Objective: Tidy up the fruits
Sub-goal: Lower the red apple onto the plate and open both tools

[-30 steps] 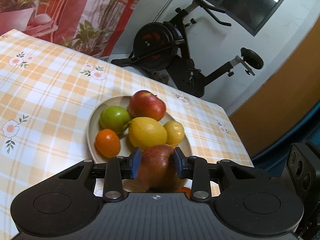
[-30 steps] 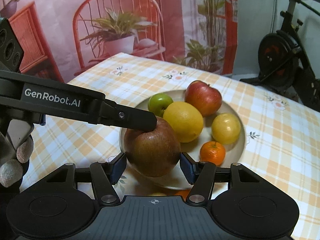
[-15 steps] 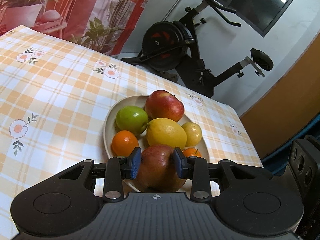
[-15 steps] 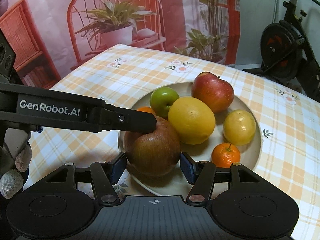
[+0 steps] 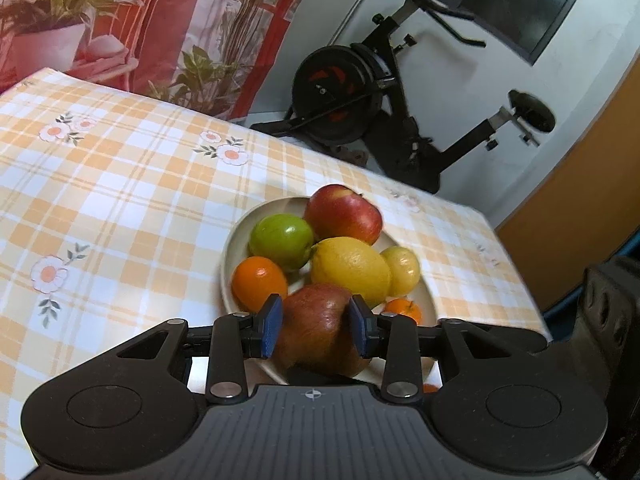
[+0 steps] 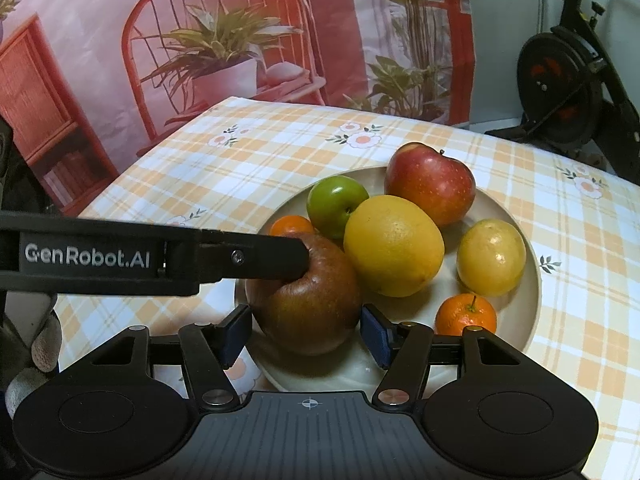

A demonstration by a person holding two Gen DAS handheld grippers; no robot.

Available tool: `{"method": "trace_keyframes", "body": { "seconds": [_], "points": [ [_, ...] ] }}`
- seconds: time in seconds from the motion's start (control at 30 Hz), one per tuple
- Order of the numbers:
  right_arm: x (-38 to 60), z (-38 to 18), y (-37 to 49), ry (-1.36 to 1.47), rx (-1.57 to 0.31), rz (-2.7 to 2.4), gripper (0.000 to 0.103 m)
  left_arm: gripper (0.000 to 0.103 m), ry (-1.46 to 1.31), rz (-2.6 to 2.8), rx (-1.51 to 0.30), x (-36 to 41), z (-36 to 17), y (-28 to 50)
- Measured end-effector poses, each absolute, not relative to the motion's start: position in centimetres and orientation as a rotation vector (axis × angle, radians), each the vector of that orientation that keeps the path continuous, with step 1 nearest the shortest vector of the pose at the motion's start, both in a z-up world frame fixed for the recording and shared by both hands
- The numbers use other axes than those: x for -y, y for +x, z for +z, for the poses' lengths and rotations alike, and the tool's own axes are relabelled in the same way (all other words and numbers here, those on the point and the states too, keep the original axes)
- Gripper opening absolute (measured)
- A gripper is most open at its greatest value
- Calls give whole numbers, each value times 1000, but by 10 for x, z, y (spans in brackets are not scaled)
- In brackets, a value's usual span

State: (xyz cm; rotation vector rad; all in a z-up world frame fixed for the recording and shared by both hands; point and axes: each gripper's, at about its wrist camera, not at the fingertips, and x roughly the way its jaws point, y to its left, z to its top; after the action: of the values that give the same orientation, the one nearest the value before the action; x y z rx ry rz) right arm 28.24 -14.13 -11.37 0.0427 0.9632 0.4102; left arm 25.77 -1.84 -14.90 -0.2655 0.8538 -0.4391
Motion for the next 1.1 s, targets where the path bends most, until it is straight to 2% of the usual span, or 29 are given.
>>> {"method": "trace_keyframes", "body": {
  "seconds": [0.23,0.3,0.33,0.43,1.1],
  "points": [
    [143,-105,277,23,-934,413,57,40,-240,-429,-845,20,-147,257],
    [144,-101,274,9,-923,421,54,40,-236,-424,-843,20,-146,257],
    [144,-100,273,-3,-923,425,48,40,-238,-423,-843,20,-146,257],
    [143,-100,270,-31,-932,431,46,40,-237,-420,-844,21,-146,256],
    [134,-103,273,0,-906,423,46,40,-249,-377,-831,14,-144,256]
  ]
}}
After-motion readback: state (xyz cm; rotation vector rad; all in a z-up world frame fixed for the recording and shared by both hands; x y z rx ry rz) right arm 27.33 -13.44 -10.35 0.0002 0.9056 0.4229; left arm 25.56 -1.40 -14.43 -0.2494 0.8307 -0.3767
